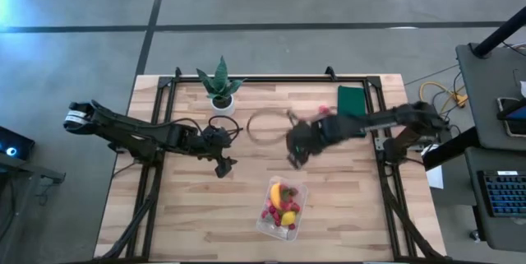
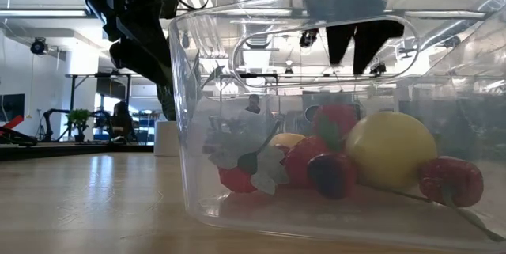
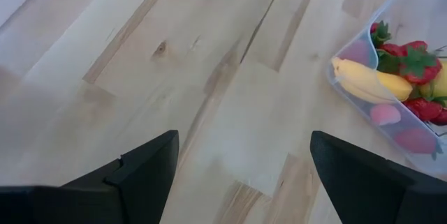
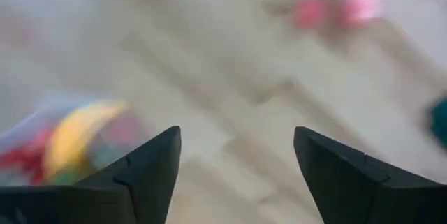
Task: Pick and placing Produce into tupperware
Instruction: Put the peach into the transparent bin
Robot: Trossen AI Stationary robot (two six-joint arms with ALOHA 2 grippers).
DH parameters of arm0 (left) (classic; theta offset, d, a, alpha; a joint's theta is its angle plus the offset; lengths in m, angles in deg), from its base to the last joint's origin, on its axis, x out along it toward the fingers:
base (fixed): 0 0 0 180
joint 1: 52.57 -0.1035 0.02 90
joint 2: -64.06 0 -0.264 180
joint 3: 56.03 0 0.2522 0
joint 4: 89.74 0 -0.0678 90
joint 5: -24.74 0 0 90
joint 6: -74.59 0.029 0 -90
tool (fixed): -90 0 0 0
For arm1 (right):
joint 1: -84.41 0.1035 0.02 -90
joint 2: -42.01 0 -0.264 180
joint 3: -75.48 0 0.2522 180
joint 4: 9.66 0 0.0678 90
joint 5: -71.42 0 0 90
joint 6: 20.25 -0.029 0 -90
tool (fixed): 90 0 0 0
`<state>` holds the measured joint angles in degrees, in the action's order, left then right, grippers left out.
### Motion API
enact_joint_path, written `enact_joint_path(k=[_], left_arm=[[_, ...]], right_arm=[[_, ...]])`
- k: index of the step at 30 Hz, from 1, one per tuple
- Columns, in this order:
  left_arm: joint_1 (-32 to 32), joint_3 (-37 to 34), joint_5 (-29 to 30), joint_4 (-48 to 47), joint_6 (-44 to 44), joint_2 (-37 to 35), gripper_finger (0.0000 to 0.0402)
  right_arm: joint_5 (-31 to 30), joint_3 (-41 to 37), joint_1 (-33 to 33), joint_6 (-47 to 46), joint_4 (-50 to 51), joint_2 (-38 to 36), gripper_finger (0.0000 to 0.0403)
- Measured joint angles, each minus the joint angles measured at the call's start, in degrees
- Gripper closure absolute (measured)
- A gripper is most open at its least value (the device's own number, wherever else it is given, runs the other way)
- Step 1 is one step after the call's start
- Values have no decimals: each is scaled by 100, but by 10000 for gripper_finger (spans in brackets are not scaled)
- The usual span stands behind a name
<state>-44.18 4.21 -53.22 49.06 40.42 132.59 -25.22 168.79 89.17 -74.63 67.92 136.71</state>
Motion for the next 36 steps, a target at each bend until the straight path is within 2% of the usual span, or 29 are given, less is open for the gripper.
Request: enact_joint_path(k=[6, 11, 14, 20, 26, 30, 36], left_arm=[[-420, -81, -7, -7, 297, 0, 93], [-1001, -131, -3, -1, 992, 0, 93], [-1371, -151, -108, -8, 1493, 0, 93], [-1979, -153, -554, 33, 1817, 0, 93], [-2183, -160, -577, 639, 2279, 51, 93], [-2222, -144, -588, 941, 2274, 122, 93], [-2222, -155, -595, 835, 2275, 199, 93]], right_arm=[[259, -140, -1212, 383, -239, 493, 139], [707, -142, -1734, 599, -564, 1037, 149], [727, -133, -1839, 562, -604, 1290, 154], [1004, -111, -1881, 399, -925, 1531, 159], [975, -107, -1879, 190, -954, 1827, 162], [954, -107, -1879, 195, -1110, 1978, 166], [808, -105, -1879, 282, -1199, 2032, 167]])
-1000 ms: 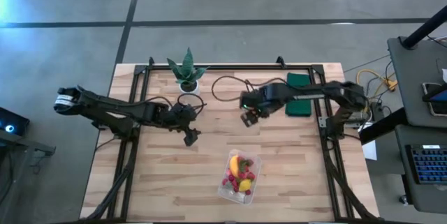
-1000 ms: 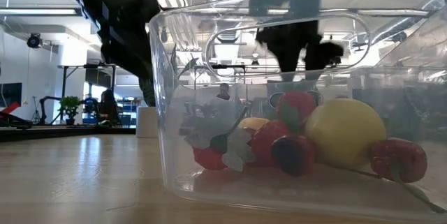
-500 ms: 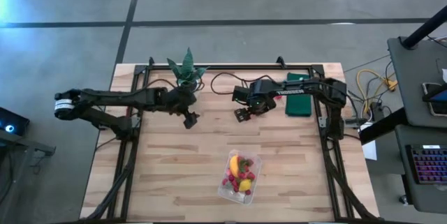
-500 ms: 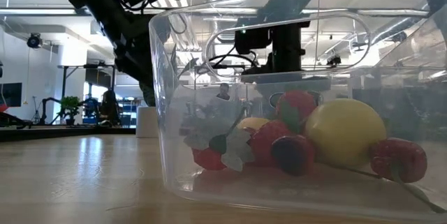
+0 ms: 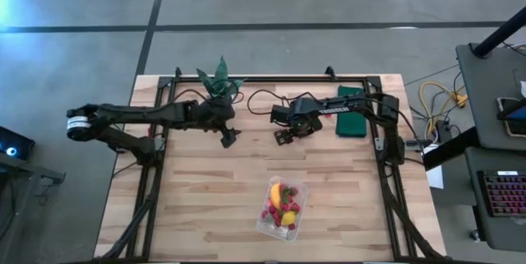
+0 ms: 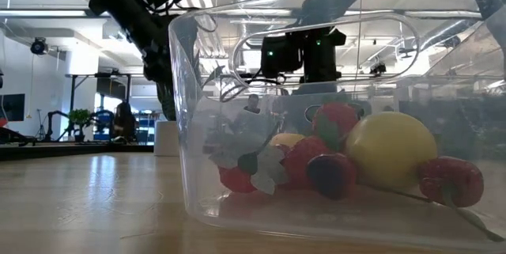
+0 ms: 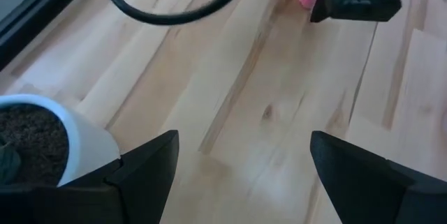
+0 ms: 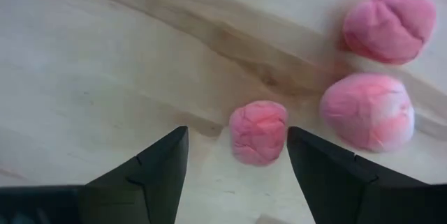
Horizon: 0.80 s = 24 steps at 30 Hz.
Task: Pick and placing Produce into tupperware
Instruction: Put the peach into the transparent bin
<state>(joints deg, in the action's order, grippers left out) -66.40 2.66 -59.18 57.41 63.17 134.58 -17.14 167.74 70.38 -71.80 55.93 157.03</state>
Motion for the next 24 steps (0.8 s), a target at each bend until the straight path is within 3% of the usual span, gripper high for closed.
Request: enact_joint_path(k=[8, 18, 24], left_arm=[[-70, -2, -220, 441, 31, 295, 93], [-472, 200, -1809, 3057, 428, 1968, 93], [-480, 1021, -2653, 3265, 517, 3089, 93]], right_arm=[[-150, 0, 2, 62, 9, -430, 167], [-1293, 0, 82, -290, 336, -2218, 167], [-1857, 0, 239, -529, 831, -3159, 167]])
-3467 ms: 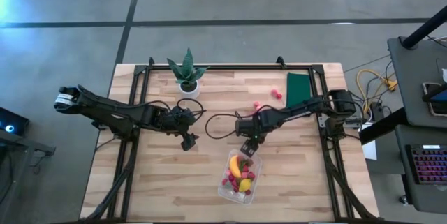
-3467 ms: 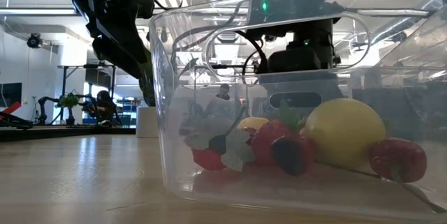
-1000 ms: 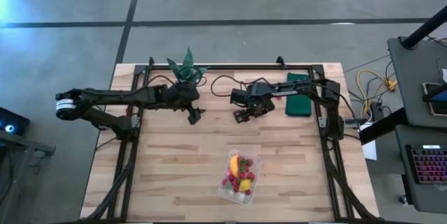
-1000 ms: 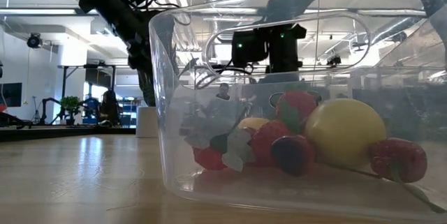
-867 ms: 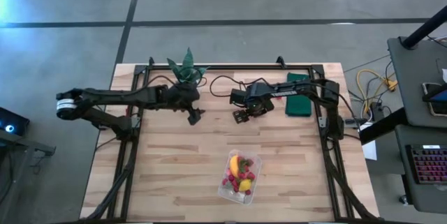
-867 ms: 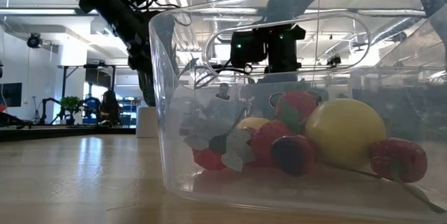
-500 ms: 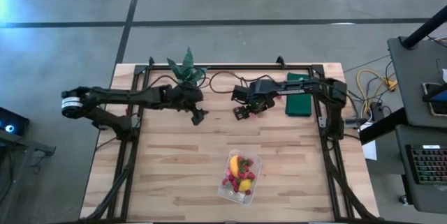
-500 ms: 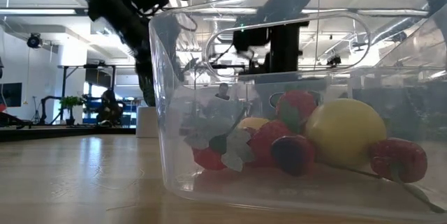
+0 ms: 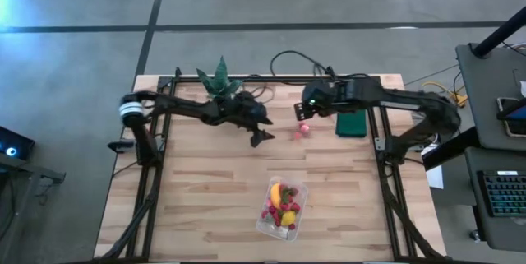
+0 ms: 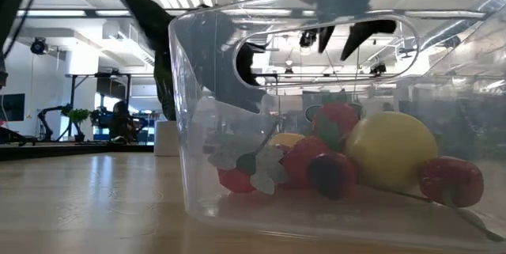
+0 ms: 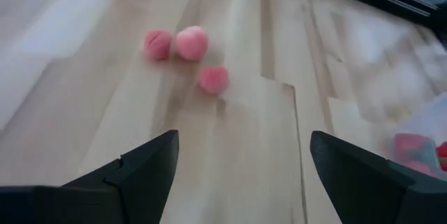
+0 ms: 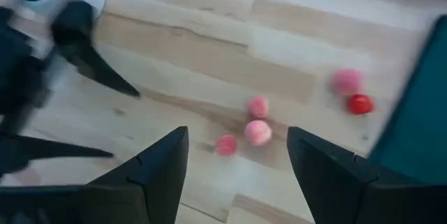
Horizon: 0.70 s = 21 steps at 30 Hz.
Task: Pick and placing Produce into tupperware
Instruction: Put the peach into the transparent bin
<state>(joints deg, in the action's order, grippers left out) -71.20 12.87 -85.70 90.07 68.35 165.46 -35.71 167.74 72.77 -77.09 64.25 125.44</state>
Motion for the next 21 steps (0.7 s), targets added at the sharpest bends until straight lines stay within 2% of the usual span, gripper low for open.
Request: enact_joint_path(k=[5, 11, 16, 21], left_arm=[[124, 886, -47, 2, 201, 860, 93], [252, 1839, 218, 12, 237, 1555, 93], [334, 2197, 597, -46, 251, 1951, 93], [418, 2238, 601, -60, 257, 2171, 93]], right_arm=[[-242, -33, 39, 148, 504, -308, 167], [-264, -153, 37, 426, 762, -474, 167], [-262, -282, 37, 438, 828, -602, 167], [-408, -291, 37, 438, 992, -858, 167]])
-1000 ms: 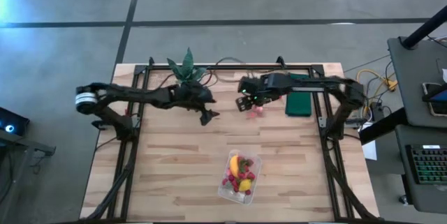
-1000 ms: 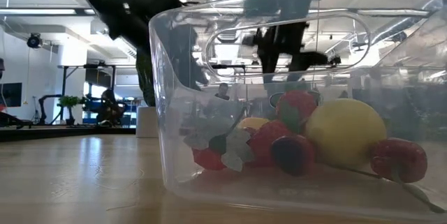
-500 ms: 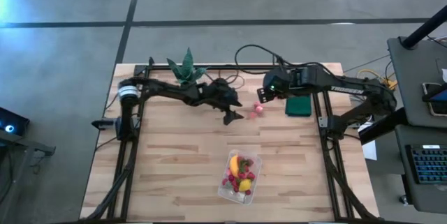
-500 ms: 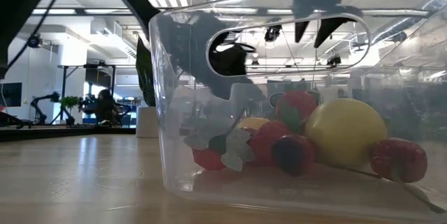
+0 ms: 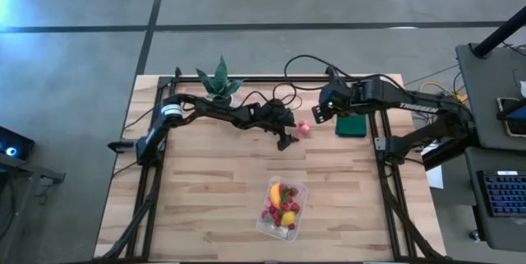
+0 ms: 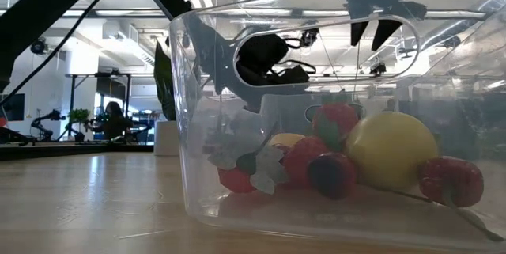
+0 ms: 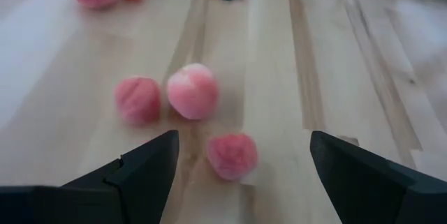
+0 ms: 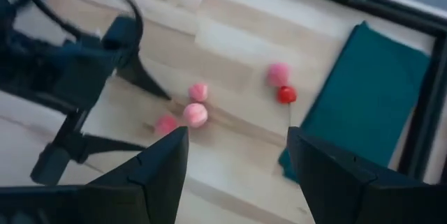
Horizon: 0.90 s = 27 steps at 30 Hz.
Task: Pick and placing Produce into tupperware
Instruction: Put the peach into the transparent bin
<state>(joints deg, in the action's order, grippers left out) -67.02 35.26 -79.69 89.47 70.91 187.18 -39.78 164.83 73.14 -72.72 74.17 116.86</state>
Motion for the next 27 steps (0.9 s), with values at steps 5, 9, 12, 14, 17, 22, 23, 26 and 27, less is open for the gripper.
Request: enact_joint_path(k=[5, 9, 12, 14, 17, 22, 23, 26, 27], left_arm=[[94, 1, 51, 32, 10, 120, 94], [180, 26, 200, 112, 15, 195, 108], [238, 29, 337, 195, 15, 224, 124], [267, 28, 514, 288, 47, 222, 134], [307, 19, 908, 290, 342, 222, 149], [364, 12, 1097, 313, 559, 254, 168], [376, 14, 1094, 310, 559, 284, 171], [437, 19, 1089, 302, 561, 403, 180], [453, 23, 1077, 298, 560, 406, 183]], right_arm=[[-293, -13, -28, 0, 54, -327, 167], [-348, -65, -120, -26, 54, -506, 167], [-349, -77, -155, -37, 59, -549, 167], [-348, -81, -153, -44, 58, -548, 167], [-346, -83, -151, -44, 57, -538, 167], [-345, -84, -153, -46, 57, -533, 167], [-344, -83, -153, -46, 57, -533, 167], [-342, -84, -151, -82, 57, -533, 167], [-342, -83, -152, -110, 57, -533, 167]])
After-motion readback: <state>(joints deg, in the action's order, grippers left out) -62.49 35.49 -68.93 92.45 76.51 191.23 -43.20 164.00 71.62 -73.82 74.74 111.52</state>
